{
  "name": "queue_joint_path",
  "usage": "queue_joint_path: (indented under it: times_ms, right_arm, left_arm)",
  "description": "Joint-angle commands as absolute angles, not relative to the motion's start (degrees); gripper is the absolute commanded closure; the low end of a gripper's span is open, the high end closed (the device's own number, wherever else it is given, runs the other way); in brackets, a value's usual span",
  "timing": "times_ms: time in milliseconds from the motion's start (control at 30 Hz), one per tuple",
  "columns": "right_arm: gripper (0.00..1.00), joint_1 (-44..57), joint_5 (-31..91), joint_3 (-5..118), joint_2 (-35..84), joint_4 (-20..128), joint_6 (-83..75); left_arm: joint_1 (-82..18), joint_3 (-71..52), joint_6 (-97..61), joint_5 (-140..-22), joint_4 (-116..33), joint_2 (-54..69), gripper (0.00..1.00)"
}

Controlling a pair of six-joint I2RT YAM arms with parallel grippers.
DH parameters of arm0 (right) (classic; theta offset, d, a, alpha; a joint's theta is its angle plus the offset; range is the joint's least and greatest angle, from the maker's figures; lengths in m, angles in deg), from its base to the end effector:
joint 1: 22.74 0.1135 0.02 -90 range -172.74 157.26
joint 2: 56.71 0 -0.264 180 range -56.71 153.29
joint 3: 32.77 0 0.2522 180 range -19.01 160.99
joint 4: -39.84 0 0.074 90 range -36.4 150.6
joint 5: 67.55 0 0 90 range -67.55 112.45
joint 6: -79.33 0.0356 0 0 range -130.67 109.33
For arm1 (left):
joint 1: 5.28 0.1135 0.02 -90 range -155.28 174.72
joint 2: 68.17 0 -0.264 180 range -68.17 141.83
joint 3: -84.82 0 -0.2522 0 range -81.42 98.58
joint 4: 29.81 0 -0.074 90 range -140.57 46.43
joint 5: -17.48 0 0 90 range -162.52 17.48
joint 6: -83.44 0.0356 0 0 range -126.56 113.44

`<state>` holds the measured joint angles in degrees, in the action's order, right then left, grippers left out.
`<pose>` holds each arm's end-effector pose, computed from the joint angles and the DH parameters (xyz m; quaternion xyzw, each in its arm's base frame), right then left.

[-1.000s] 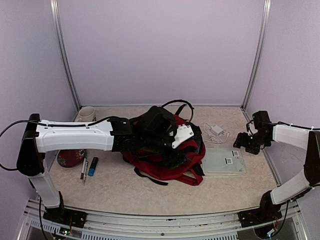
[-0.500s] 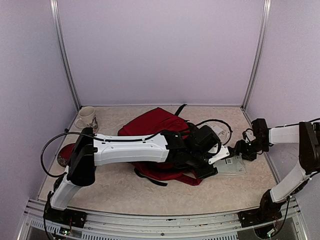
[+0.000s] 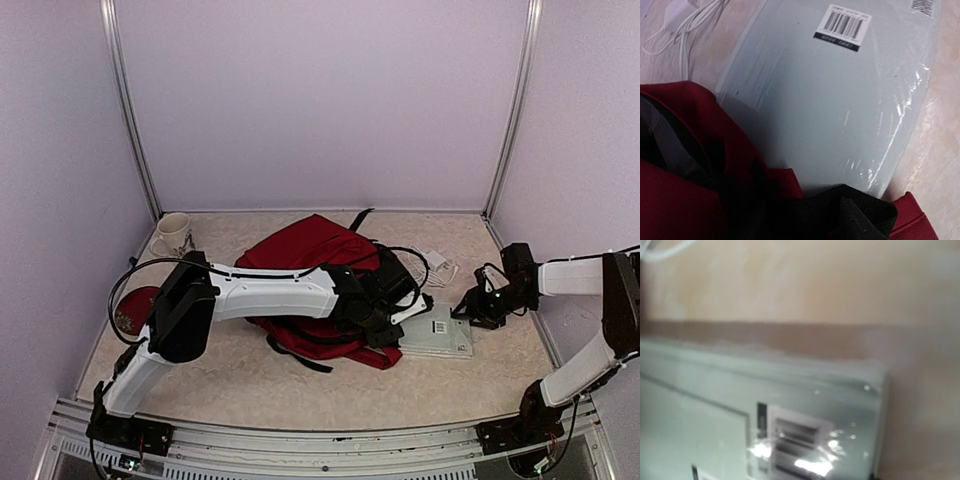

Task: Pack the student bag
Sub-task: Move the student bag to the center of the board, then adjust the student bag at the center of the board.

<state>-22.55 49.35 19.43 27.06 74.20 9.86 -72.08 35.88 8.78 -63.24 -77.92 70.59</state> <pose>0.2493 0.0169 0.1474 0.1202 0.9448 0.2602 0.1586 0.2140 -0.4847 0.1635 0.6080 0.7339 -0.0575 0.2975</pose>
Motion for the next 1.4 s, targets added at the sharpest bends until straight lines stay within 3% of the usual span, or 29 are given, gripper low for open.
queue_joint_path:
  times_ms: [0, 167, 367, 800, 1100, 1367]
  right_arm:
    - [0.48, -18.02, 53.8, 17.63, 23.37, 75.18, 11.75]
    - [0.49, -15.9, 51.41, 16.14, 20.78, 75.26, 13.51]
    - [0.49, -14.68, 49.83, 14.52, 20.28, 75.83, 14.25]
    - [0.48, -12.5, 49.48, 11.23, 21.75, 71.08, 17.38]
    - [0.49, -6.75, 56.98, 13.58, 26.06, 64.61, 21.48]
    - [0.5, -1.23, 62.25, 15.35, 22.26, 57.02, 29.78]
  left_arm:
    - [-65.0, 26.7, 5.85, -57.92, -79.91, 66.6, 0.54]
    - [-59.01, 14.56, 2.75, -58.19, -78.33, 61.65, 0.61]
    - [-59.82, 4.56, 6.56, -65.52, -67.79, 51.55, 0.54]
    - [-63.1, 16.46, 10.66, -68.15, -70.4, 62.21, 0.55]
    - [-60.48, 16.68, 10.35, -73.85, -69.65, 63.27, 0.55]
    - [-60.47, 14.19, 10.13, -73.96, -67.46, 61.95, 0.55]
